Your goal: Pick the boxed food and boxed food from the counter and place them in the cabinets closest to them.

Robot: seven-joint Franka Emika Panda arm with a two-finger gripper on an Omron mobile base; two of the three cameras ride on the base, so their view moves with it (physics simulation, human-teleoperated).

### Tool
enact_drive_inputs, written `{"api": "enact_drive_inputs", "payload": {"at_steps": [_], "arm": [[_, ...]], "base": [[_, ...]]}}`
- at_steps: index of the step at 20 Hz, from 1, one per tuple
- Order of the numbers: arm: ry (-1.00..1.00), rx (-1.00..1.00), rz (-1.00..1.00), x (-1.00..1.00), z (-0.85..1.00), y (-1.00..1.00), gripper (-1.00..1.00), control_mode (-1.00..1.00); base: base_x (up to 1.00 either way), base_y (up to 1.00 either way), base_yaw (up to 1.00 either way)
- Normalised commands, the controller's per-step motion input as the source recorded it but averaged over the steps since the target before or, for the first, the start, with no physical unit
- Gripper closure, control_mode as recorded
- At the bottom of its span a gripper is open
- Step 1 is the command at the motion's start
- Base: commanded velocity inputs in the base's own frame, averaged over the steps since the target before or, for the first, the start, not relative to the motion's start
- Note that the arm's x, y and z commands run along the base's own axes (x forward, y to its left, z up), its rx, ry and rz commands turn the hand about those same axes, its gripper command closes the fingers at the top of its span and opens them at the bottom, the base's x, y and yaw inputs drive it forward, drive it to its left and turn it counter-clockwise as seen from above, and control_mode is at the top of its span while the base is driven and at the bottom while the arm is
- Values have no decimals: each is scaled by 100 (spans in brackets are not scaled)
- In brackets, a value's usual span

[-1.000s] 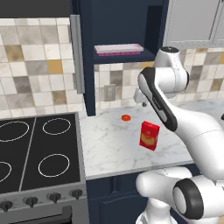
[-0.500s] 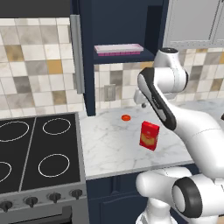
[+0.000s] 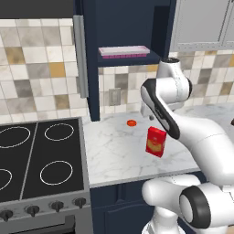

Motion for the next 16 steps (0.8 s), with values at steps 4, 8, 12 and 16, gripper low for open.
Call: {"api": "enact_drive_inputs", "payload": {"at_steps": [4,8,12,16], "arm": [[4,-7,5,-5,-38,-21,-100,-100],[4,-3,6,-6,-38,-26,-100,-100],[3,-1,6,-3,-37,-26,-100,-100],[2,0,7,0,-31,-17,-100,-100]], "base": [[0,0,0],[0,0,0],[0,0,0],[0,0,0]]}}
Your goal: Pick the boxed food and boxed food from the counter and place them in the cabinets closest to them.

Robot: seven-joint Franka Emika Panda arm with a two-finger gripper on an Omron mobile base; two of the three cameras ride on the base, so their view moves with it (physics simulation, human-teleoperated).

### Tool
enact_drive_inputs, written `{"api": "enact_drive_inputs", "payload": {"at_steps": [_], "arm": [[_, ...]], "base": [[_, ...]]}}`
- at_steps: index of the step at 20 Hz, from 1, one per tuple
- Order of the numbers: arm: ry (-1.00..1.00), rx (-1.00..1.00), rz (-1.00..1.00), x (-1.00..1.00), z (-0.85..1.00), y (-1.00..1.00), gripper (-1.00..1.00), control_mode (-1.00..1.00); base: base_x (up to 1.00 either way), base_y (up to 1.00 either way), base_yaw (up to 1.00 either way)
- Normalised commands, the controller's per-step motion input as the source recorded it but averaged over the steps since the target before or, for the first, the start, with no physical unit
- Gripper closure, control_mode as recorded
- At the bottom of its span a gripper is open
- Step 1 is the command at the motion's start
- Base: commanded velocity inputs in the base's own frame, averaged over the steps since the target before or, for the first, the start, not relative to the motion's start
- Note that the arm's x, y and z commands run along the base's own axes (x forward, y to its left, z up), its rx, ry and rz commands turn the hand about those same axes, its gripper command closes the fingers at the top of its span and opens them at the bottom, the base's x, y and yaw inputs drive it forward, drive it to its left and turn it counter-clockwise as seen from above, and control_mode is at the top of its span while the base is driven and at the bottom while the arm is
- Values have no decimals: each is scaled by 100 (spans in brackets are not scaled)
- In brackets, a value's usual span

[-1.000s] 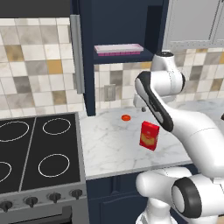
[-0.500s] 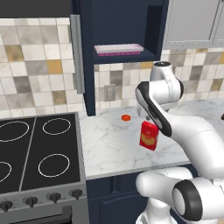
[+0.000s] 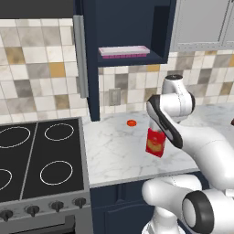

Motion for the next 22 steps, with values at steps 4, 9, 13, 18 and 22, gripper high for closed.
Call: {"api": "enact_drive_inputs", "payload": {"at_steps": [4,9,13,18,22], "arm": [[2,0,6,1,-24,-11,-100,-100],[0,0,4,7,-16,-4,-100,-100],[0,0,4,5,-14,-8,-100,-100],[0,1,6,1,-15,-11,-100,-100],[0,3,6,2,-17,-10,-100,-100]], "base": [[0,0,0],[0,0,0],[0,0,0],[0,0,0],[0,0,0]]}}
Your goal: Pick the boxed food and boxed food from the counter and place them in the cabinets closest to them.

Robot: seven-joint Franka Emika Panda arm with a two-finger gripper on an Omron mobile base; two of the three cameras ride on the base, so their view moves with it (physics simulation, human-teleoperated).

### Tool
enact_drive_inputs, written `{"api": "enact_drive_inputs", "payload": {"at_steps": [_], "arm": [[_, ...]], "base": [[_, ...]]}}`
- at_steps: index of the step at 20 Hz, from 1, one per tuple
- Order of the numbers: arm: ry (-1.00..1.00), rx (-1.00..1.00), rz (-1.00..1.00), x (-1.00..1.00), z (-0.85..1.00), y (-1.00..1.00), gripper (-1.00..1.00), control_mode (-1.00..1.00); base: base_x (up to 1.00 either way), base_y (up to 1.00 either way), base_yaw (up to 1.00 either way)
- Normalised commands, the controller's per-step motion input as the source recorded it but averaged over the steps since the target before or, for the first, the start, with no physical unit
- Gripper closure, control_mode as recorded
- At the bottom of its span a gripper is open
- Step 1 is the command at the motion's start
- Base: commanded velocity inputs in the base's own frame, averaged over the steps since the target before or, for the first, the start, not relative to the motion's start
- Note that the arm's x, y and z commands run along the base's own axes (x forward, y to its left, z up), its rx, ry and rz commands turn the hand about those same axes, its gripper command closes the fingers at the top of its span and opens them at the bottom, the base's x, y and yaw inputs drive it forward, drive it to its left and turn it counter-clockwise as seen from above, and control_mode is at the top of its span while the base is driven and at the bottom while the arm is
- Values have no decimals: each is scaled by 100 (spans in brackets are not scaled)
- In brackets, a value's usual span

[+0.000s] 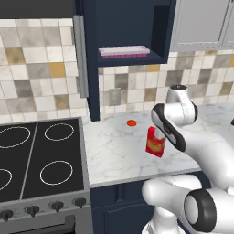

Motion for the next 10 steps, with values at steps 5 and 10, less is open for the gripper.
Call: {"api": "enact_drive_inputs", "payload": {"at_steps": [5,10], "arm": [[0,4,5,9,-16,-7,-100,-100],[0,7,5,5,-14,-8,-100,-100]], "base": [[0,0,0],[0,0,0]]}}
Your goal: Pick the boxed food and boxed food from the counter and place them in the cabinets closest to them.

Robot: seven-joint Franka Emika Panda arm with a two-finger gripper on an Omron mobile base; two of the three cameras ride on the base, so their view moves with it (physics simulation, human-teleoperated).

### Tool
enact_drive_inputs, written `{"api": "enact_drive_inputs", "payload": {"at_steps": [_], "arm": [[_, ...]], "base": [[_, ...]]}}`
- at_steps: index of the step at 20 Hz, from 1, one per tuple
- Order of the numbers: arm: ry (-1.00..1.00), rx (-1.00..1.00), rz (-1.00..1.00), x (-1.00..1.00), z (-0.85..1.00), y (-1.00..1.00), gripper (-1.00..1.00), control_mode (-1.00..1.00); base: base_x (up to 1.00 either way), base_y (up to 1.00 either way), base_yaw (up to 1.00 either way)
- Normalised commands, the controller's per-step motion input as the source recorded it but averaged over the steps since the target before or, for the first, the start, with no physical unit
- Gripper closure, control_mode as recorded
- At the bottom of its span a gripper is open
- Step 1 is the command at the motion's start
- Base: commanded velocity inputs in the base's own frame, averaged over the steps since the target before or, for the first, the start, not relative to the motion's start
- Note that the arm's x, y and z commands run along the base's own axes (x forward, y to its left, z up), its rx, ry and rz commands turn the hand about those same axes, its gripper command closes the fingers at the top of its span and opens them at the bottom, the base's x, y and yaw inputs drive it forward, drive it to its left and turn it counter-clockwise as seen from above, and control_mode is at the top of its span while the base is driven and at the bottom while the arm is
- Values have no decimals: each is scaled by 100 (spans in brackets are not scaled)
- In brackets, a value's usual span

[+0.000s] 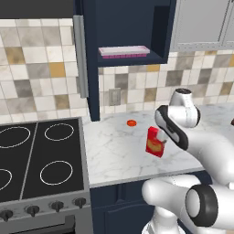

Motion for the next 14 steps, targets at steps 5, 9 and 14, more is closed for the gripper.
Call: {"api": "enact_drive_inputs", "payload": {"at_steps": [5,9,14], "arm": [[0,8,5,3,-10,-9,-100,-100],[0,10,6,3,-8,-7,-100,-100],[0,10,5,0,-6,-4,-100,-100]], "base": [[0,0,0],[0,0,0],[0,0,0]]}}
